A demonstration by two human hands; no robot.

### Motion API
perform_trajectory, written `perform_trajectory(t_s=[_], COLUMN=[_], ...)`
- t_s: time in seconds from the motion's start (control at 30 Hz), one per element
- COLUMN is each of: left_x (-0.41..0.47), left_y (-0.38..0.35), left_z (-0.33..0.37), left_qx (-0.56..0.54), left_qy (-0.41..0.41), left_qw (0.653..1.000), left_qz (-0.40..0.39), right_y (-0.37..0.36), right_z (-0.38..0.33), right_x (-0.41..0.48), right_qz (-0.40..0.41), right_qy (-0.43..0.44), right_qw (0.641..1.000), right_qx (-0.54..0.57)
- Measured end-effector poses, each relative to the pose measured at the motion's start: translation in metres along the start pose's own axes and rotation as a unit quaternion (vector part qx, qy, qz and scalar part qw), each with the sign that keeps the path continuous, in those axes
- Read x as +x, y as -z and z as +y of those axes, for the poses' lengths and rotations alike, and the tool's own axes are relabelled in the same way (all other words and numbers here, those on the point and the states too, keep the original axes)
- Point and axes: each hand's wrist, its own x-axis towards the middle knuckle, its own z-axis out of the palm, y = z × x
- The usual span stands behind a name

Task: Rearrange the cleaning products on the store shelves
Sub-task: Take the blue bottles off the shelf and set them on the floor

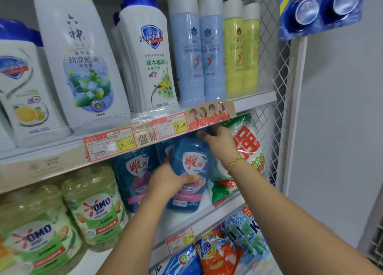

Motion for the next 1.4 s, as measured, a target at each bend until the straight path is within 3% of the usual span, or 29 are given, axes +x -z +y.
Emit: perform_trajectory(t_s=[0.13, 0.27, 0.37, 0.47, 0.63, 0.93, 1.2, 1.4], left_x=[-0.020, -0.035, -0.046, -0.044, -0.031, -0.018, -0.014, -0.016], left_y=[-0.012, -0.029, -0.036, -0.043, -0.054, -0.064, -0.066, -0.068], left_z=[-0.027, -0.060, -0.076, -0.078, -0.071, -0.072, -0.070, -0.066], left_qx=[-0.070, -0.099, -0.128, -0.157, -0.174, -0.168, -0.185, -0.183], left_qy=[0.032, 0.004, 0.024, 0.039, 0.067, 0.027, 0.044, 0.047], left_qw=[0.994, 0.994, 0.991, 0.986, 0.980, 0.985, 0.981, 0.981], left_qz=[0.082, 0.049, 0.012, 0.041, 0.067, 0.036, 0.032, 0.049], right_y=[-0.022, -0.029, -0.035, -0.034, -0.028, -0.023, -0.030, -0.030], right_z=[0.011, 0.050, 0.079, 0.100, 0.102, 0.111, 0.126, 0.117], right_x=[-0.015, -0.052, -0.082, -0.094, -0.081, -0.067, -0.060, -0.064], right_qz=[-0.047, -0.009, -0.044, -0.071, -0.075, -0.116, -0.094, -0.026], right_qy=[-0.015, -0.061, -0.096, -0.110, -0.087, -0.059, -0.055, -0.041], right_qw=[0.998, 0.995, 0.989, 0.986, 0.989, 0.990, 0.994, 0.999], right_qx=[0.043, 0.073, 0.102, 0.103, 0.093, 0.053, -0.013, -0.018])
